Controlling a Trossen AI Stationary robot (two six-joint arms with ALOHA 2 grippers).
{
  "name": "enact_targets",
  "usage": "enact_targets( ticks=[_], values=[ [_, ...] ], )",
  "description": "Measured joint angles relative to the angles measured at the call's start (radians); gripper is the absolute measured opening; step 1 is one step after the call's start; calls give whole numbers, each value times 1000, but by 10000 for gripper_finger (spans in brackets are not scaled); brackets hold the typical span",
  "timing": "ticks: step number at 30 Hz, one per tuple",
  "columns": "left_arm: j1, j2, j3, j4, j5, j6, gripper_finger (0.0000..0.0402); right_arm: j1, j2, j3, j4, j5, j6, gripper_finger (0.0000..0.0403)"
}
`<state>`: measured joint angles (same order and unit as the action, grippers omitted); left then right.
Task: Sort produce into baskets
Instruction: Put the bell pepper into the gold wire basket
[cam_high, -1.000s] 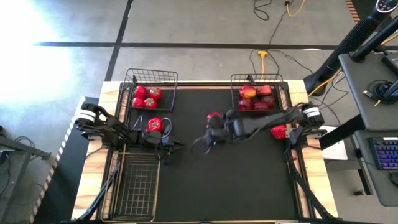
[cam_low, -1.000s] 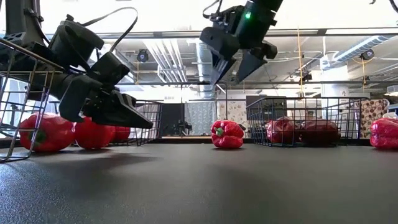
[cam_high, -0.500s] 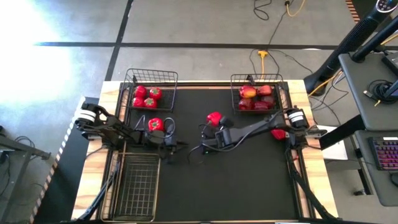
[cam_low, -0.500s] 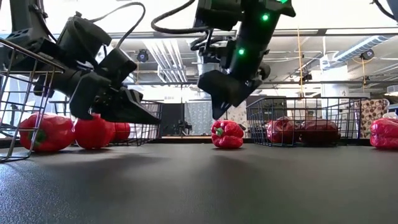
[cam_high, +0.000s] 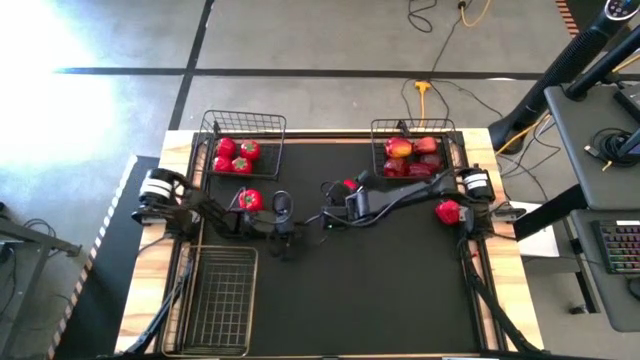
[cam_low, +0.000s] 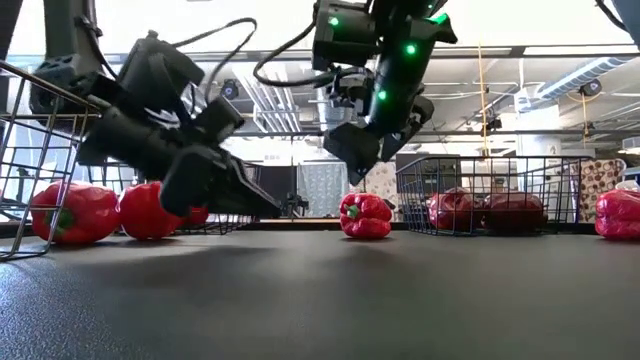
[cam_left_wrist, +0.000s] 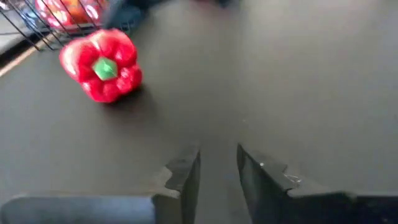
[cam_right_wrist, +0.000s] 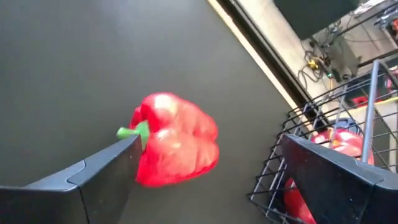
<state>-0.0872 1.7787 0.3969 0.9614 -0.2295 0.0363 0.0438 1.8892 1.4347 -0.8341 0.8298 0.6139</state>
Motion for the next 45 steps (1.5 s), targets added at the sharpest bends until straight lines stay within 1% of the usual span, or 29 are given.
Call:
enact_targets(
  ticks=[3, 5, 12, 18, 21, 24, 29, 36, 41, 45],
  values=[
    [0, 69, 30, 13, 1, -9, 115, -27, -9, 20, 1, -10, -8, 380],
    [0, 111, 42, 39, 2, -10, 129, -54, -10, 28, 3, -15, -44, 380],
    [-1, 233, 47, 209, 3, -29, 162, -164, -7, 20, -3, -31, -158, 380],
    [-1, 265, 37, 255, 2, -76, 166, -192, -7, 17, 5, -178, -181, 380],
    [-1, 265, 30, 272, 3, -80, 166, -192, -6, 16, 8, -226, -188, 380],
    [-1, 262, 25, 281, 3, -80, 166, -182, -6, 16, 12, -251, -187, 380],
    [-1, 253, 18, 292, 3, -96, 166, -156, -8, 16, 26, -320, -182, 380],
    [-1, 251, 14, 369, 3, -106, 167, -82, -8, 16, 41, -341, -161, 380],
    [-1, 251, 14, 404, 3, -128, 196, -13, -8, 17, 42, -335, -130, 380],
    [-4, 251, 14, 438, 4, -134, 239, 30, -4, 37, 12, -259, -87, 380]
  ],
)
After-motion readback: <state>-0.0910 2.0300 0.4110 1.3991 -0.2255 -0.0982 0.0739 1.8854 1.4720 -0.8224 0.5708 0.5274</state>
